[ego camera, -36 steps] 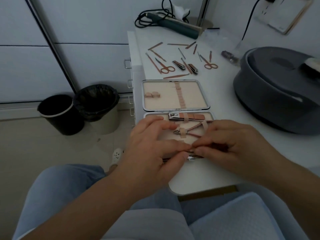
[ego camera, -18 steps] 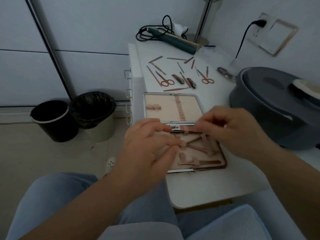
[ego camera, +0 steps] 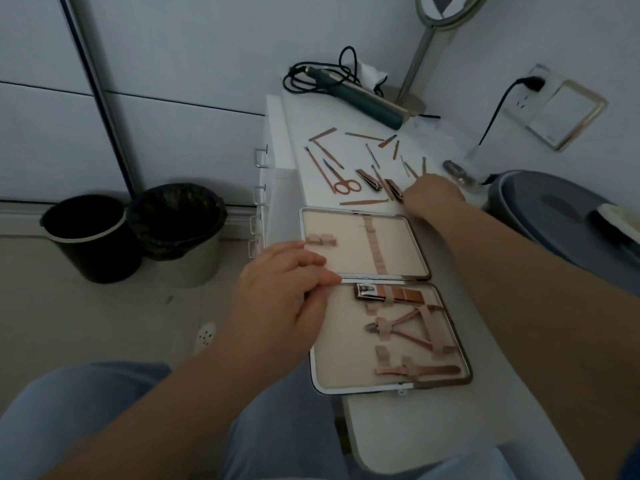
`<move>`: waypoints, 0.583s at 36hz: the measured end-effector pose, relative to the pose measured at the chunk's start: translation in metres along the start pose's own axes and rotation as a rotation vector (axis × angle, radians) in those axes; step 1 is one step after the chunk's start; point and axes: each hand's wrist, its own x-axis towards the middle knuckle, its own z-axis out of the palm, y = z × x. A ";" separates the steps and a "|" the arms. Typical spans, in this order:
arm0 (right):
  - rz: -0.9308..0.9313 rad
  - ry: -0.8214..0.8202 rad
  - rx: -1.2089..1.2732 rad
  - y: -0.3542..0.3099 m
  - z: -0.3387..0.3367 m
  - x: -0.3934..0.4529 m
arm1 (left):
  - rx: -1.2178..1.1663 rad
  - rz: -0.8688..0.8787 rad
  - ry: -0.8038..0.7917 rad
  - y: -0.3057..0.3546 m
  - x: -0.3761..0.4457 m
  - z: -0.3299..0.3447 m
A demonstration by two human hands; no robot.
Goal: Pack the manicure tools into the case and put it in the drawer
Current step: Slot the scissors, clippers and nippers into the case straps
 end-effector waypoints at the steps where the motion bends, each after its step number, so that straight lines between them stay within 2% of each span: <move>1: -0.007 -0.011 -0.014 0.000 -0.001 0.000 | -0.020 -0.001 0.007 0.000 0.000 0.001; 10: -0.001 0.010 -0.057 0.008 -0.015 -0.001 | -0.093 0.014 0.019 -0.006 -0.005 0.004; 15: -0.007 0.022 -0.109 0.010 -0.020 0.003 | -0.142 -0.052 0.008 -0.004 -0.008 0.004; 21: 0.011 -0.050 -0.133 0.008 -0.028 0.003 | -0.181 -0.069 0.012 -0.004 -0.008 0.006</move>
